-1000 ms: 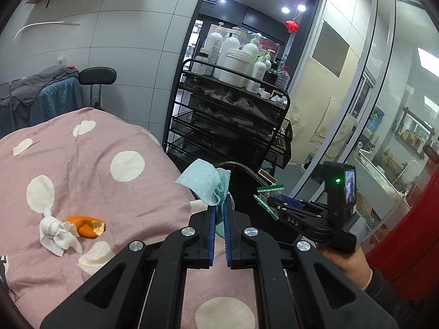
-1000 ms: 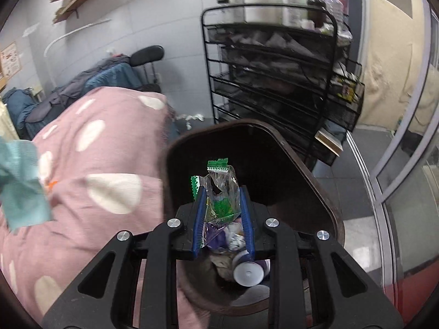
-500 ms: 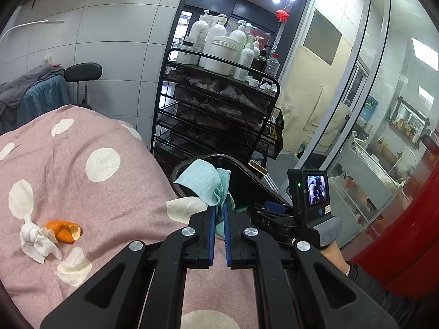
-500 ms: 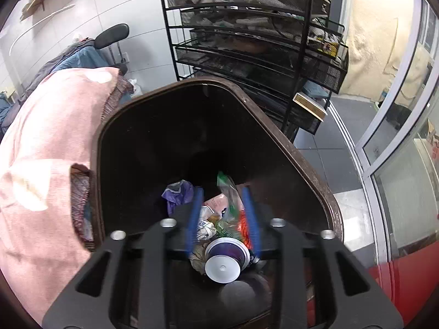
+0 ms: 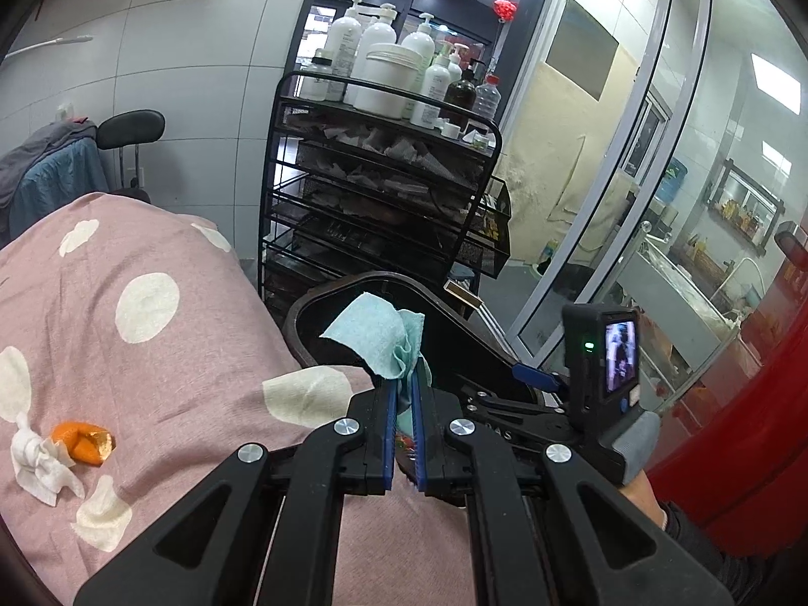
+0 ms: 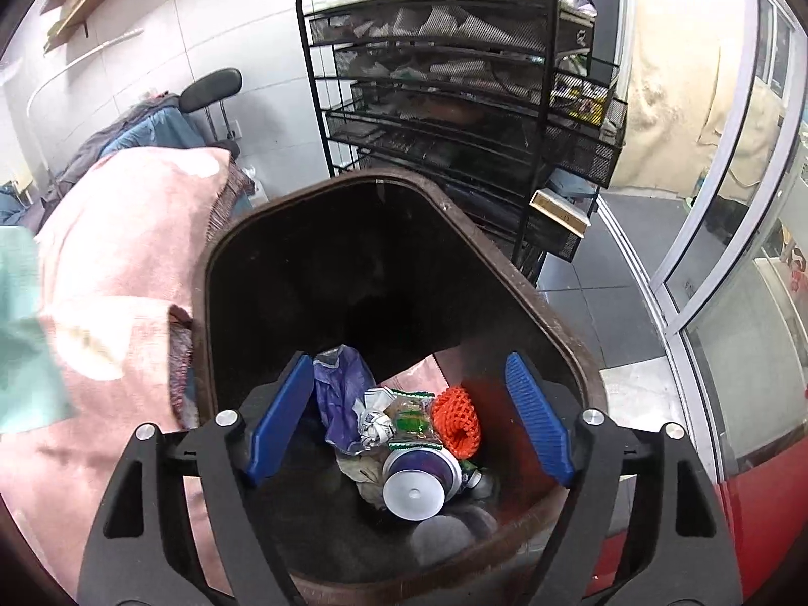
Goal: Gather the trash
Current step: 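Lower the teal cloth into the bin and open the left gripper, then move both grippers back to the white tissue and orange peel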
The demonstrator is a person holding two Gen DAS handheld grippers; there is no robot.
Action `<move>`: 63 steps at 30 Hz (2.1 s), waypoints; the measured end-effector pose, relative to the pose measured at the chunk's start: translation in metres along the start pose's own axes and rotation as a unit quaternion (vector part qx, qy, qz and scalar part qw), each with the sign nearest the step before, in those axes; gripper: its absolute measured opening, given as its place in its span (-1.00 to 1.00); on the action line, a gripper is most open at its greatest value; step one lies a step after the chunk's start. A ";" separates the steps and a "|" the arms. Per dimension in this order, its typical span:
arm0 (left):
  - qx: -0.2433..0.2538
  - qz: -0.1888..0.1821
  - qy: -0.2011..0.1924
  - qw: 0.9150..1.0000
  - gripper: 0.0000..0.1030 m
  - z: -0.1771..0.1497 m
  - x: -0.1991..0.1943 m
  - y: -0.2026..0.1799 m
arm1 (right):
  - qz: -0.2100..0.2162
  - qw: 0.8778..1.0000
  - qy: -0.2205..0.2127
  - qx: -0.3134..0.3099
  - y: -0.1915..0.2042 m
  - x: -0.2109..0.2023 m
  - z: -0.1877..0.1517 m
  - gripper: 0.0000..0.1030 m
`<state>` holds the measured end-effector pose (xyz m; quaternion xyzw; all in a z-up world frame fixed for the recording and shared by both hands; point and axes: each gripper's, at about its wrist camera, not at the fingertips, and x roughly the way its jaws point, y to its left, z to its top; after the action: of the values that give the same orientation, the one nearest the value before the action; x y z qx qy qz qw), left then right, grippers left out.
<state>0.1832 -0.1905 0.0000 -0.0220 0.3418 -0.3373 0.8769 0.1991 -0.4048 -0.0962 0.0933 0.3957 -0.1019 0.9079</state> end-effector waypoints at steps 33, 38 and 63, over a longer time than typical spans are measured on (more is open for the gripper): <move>0.035 -0.020 0.117 0.992 -0.81 0.019 0.131 -0.034 | 0.004 0.999 -0.037 0.011 -0.015 -0.074 -0.033 0.73; 0.026 -0.014 0.103 0.994 0.39 0.021 0.134 -0.031 | 0.002 0.999 -0.037 0.006 -0.014 -0.076 -0.036 0.78; 0.025 0.020 0.055 0.998 0.88 0.010 0.058 -0.010 | 0.021 0.999 -0.029 -0.014 0.007 -0.071 -0.036 0.83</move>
<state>0.2146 -0.2349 -0.0236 0.0251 0.3812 -0.3286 0.8638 0.1281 -0.3809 -0.0670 0.0858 0.3687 -0.0799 0.9221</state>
